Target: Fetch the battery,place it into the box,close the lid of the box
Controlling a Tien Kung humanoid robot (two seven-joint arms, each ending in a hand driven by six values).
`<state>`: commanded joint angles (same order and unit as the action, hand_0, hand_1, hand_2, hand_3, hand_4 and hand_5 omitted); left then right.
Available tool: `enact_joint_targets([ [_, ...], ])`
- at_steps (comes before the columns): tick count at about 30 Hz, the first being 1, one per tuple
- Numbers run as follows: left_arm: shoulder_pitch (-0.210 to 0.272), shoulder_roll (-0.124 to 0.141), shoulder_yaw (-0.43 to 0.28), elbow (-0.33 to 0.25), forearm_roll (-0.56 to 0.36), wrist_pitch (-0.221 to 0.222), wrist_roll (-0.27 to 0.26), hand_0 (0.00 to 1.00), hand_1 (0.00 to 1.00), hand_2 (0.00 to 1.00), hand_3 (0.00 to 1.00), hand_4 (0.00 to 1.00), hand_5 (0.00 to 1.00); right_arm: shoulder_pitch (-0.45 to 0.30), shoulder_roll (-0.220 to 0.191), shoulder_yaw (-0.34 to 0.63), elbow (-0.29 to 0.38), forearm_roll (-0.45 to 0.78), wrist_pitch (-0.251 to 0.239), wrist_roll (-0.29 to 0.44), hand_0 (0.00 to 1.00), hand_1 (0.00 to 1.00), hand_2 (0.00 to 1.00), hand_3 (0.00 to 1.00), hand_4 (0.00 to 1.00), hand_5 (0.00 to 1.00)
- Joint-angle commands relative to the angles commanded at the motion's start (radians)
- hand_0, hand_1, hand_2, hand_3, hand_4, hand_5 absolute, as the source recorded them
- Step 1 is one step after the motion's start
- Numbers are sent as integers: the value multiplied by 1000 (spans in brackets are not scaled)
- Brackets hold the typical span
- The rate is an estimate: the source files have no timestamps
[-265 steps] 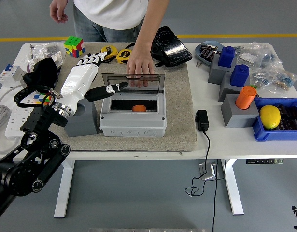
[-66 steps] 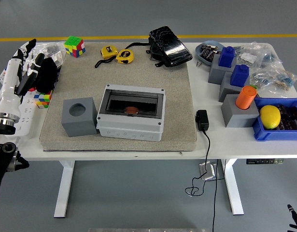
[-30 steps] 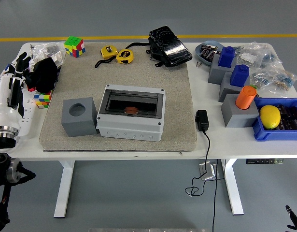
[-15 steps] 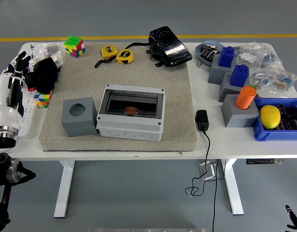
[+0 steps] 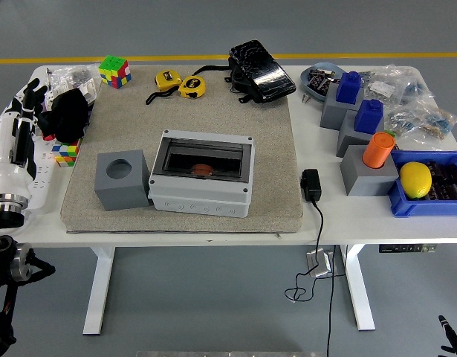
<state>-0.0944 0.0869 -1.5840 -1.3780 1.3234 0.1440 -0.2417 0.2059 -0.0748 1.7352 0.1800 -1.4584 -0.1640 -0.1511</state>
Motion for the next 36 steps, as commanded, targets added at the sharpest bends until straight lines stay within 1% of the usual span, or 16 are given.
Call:
enact_joint_targets([
  [9, 0, 1, 1, -2, 2, 3, -3, 965, 946, 895, 907, 998, 998, 0, 1, 2, 0, -2, 0, 0, 841, 800, 766, 798, 998, 998],
  [12, -2, 6, 4, 1, 7, 4, -6, 965, 945, 894, 906, 998, 998, -1, 0, 3, 0, -4, 0, -1, 842, 799, 766, 798, 998, 998],
  [18, -7, 13, 2, 17, -3, 0, -40, 956, 941, 889, 899, 998, 998, 1, -2, -1, 0, -3, -1, -1, 842, 800, 766, 798, 998, 998],
  [21, -7, 13, 2, 22, -8, -7, -47, 956, 941, 889, 899, 998, 998, 0, -4, 0, 0, -5, -1, -2, 842, 800, 766, 798, 998, 998],
  [22, -7, 13, -1, 24, -1, -9, -43, 927, 927, 882, 863, 998, 998, -1, -4, 0, 0, -5, -1, -3, 842, 799, 766, 798, 998, 998],
  [27, -5, 18, -6, 22, 45, -18, -14, 927, 927, 882, 863, 998, 998, -3, -4, -1, 0, -6, 0, -4, 842, 799, 766, 798, 998, 998],
  [31, -5, 19, -5, 20, 49, -21, -4, 933, 933, 885, 863, 998, 998, -2, -5, -4, 0, -4, -1, -4, 845, 799, 766, 798, 998, 998],
  [36, -3, 17, 2, 18, 45, -15, -2, 933, 936, 883, 860, 998, 998, -3, -5, -3, 0, -4, -1, -5, 845, 799, 766, 798, 998, 998],
])
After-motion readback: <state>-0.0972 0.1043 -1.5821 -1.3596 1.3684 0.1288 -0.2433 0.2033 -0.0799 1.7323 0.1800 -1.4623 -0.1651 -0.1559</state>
